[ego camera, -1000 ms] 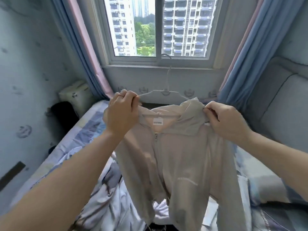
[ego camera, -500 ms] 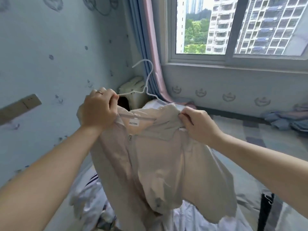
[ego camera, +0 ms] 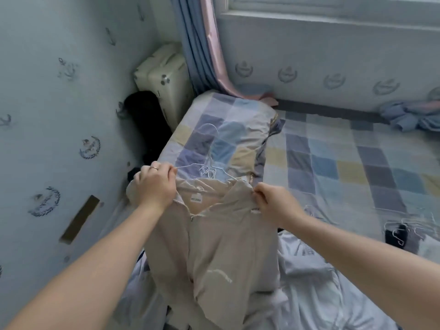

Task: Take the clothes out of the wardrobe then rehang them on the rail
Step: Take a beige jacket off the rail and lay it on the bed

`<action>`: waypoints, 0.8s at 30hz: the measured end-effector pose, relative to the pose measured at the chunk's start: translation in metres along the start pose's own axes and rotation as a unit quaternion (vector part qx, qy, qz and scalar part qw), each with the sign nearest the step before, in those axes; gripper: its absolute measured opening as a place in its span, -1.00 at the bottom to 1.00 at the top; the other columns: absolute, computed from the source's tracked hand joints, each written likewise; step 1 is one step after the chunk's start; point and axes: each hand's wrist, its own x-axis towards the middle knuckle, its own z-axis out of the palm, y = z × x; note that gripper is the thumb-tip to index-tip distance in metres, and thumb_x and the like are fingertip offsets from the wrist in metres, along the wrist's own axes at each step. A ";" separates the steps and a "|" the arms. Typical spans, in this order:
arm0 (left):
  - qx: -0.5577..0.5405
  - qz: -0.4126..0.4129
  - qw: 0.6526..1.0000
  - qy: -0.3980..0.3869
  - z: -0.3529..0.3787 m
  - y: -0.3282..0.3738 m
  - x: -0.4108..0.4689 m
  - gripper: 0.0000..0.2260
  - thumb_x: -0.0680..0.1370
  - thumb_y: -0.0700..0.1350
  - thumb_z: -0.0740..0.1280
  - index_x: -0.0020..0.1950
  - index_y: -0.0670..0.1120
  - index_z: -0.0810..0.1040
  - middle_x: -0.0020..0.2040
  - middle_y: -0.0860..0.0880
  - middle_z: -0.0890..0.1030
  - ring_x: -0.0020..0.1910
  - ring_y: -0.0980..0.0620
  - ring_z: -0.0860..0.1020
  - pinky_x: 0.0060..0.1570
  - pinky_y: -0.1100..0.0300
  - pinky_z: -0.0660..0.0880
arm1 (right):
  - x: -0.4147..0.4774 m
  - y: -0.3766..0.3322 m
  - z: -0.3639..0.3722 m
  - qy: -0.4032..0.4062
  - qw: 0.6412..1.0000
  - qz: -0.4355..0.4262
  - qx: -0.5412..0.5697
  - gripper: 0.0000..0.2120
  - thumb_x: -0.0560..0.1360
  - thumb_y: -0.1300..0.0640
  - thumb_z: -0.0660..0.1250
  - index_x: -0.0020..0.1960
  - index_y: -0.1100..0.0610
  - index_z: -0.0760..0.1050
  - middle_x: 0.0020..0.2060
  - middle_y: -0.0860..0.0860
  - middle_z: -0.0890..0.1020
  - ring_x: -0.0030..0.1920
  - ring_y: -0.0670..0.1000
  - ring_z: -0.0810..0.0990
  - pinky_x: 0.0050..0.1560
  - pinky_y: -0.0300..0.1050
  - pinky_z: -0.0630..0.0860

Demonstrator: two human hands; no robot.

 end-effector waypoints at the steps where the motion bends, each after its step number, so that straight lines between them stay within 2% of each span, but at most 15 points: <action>1: 0.003 -0.004 1.000 -0.018 0.024 -0.004 0.002 -0.76 0.66 0.00 0.18 0.03 -0.07 0.59 0.05 -0.15 0.58 0.10 -0.22 0.45 0.14 -0.06 0.25 | 0.007 0.010 0.017 -0.013 1.000 0.018 -0.007 -0.87 0.61 0.04 0.18 -0.06 0.03 0.46 -0.15 0.06 0.62 -0.12 0.17 0.56 -0.18 0.02 0.50; 7: 0.020 -0.012 0.995 -0.101 0.151 -0.023 0.011 -0.76 0.66 0.05 0.15 0.06 -0.03 0.55 0.13 -0.12 0.57 0.17 -0.18 0.42 0.17 -0.05 0.22 | 0.048 0.070 0.111 -0.074 0.992 0.101 -0.037 -0.87 0.58 0.10 0.19 0.07 0.04 0.48 0.00 0.07 0.64 0.03 0.18 0.58 -0.18 -0.02 0.42; 11: 0.013 -0.020 0.989 -0.145 0.220 -0.034 0.017 -0.78 0.67 0.03 0.15 0.07 -0.05 0.52 0.15 -0.17 0.55 0.21 -0.21 0.41 0.22 -0.09 0.22 | 0.080 0.108 0.158 -0.102 0.985 0.136 -0.034 -0.74 0.49 0.15 0.28 0.15 -0.08 0.45 0.07 0.02 0.60 0.08 0.14 0.56 -0.14 -0.08 0.33; 14: 0.005 -0.037 0.985 -0.169 0.263 -0.039 0.028 -0.76 0.67 0.03 0.14 0.10 -0.07 0.52 0.19 -0.18 0.54 0.27 -0.21 0.39 0.27 -0.10 0.20 | 0.106 0.134 0.189 -0.117 0.980 0.158 -0.043 -0.70 0.48 0.20 0.28 0.19 -0.02 0.46 0.09 0.05 0.58 0.11 0.16 0.54 -0.11 -0.04 0.37; 19: -0.007 -0.065 0.979 -0.191 0.314 -0.042 0.044 -0.77 0.66 0.03 0.15 0.15 -0.06 0.50 0.27 -0.15 0.51 0.34 -0.18 0.35 0.32 -0.09 0.19 | 0.143 0.156 0.226 -0.110 0.968 0.227 0.005 -0.70 0.52 0.21 0.21 0.24 0.04 0.46 0.15 0.09 0.57 0.14 0.16 0.52 0.07 0.03 0.49; 21: 0.000 -0.085 0.978 -0.192 0.322 -0.043 0.046 -0.78 0.66 0.04 0.16 0.17 -0.03 0.49 0.29 -0.14 0.51 0.37 -0.17 0.33 0.34 -0.09 0.17 | 0.151 0.158 0.234 -0.099 0.961 0.252 0.053 -0.67 0.59 0.17 0.16 0.34 0.07 0.43 0.26 0.10 0.55 0.24 0.15 0.50 0.19 0.04 0.45; 24: 0.007 -0.115 0.973 -0.197 0.318 -0.043 0.037 -0.70 0.63 0.07 0.21 0.30 -0.01 0.45 0.45 -0.11 0.39 0.48 -0.15 0.21 0.42 -0.10 0.10 | 0.148 0.155 0.232 -0.113 0.961 0.245 0.056 -0.52 0.63 0.01 0.16 0.53 0.00 0.23 0.46 0.01 0.37 0.44 0.10 0.34 0.39 0.13 0.30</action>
